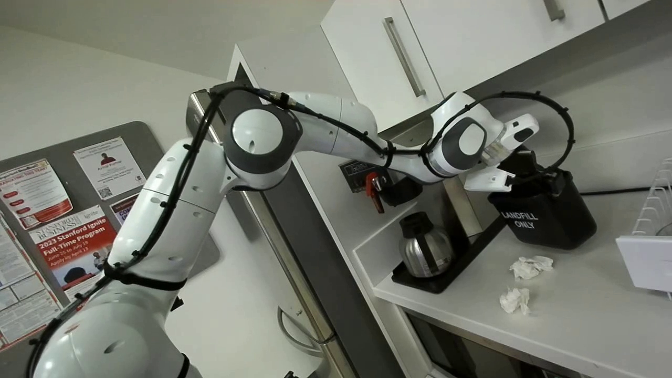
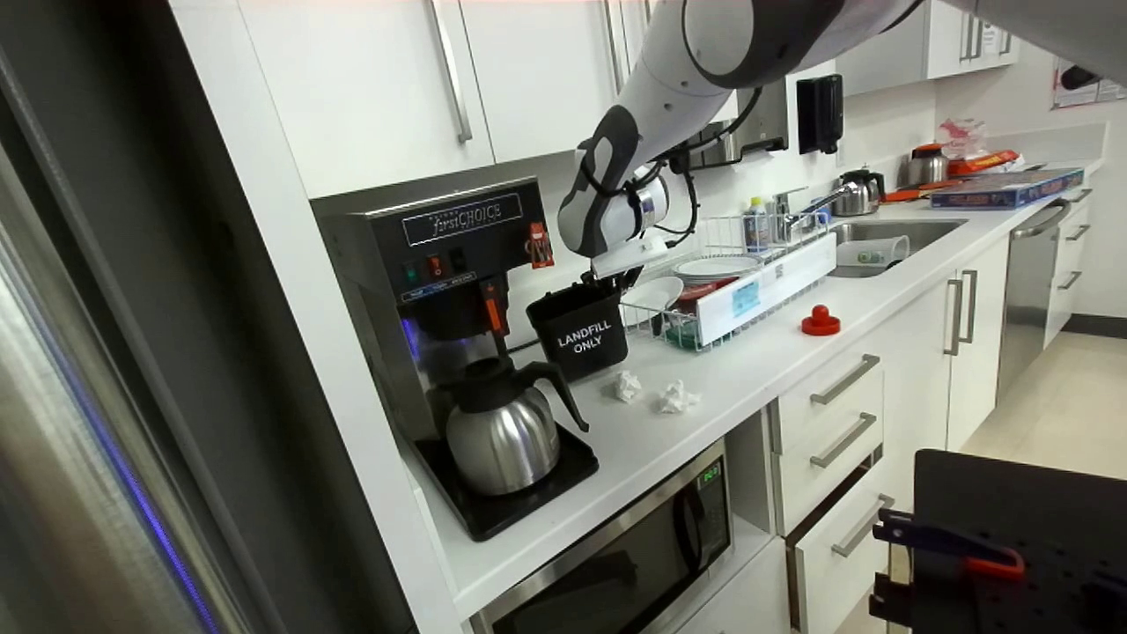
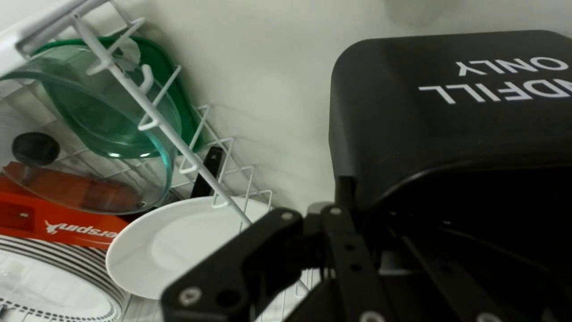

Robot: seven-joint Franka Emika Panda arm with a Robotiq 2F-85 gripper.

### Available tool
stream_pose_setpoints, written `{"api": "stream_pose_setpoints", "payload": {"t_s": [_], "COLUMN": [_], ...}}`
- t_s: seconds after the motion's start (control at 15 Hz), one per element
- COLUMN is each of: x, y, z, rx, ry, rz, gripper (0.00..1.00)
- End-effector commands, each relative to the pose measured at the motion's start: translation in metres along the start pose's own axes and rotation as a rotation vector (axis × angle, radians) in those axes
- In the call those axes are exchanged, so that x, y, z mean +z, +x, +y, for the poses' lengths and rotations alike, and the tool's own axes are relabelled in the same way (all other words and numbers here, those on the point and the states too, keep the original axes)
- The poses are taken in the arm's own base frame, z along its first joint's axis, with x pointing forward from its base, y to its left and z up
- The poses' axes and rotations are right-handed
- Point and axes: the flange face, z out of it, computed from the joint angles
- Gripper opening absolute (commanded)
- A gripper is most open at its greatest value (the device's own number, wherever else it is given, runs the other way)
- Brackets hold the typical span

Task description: Pour the contents from black bin onto the countertop

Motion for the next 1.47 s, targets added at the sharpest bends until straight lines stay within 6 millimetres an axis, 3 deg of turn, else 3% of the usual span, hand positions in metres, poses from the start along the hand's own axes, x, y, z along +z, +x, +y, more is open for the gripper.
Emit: {"api": "stream_pose_setpoints", "payload": {"t_s": [0.0,0.33,0.4,1.07,1.4], "x": [0.007,0.018,0.018,0.002,-0.023], "y": [0.018,0.022,0.022,0.031,0.04], "z": [-0.006,-0.007,-0.008,0.0,0.005], "rx": [0.035,0.047,0.048,0.043,0.037], "ry": [-0.03,-0.057,-0.059,-0.03,0.024], "rz": [-0.012,-0.078,-0.084,-0.02,0.08], "gripper": [0.02,0.02,0.26,0.98,1.0]}}
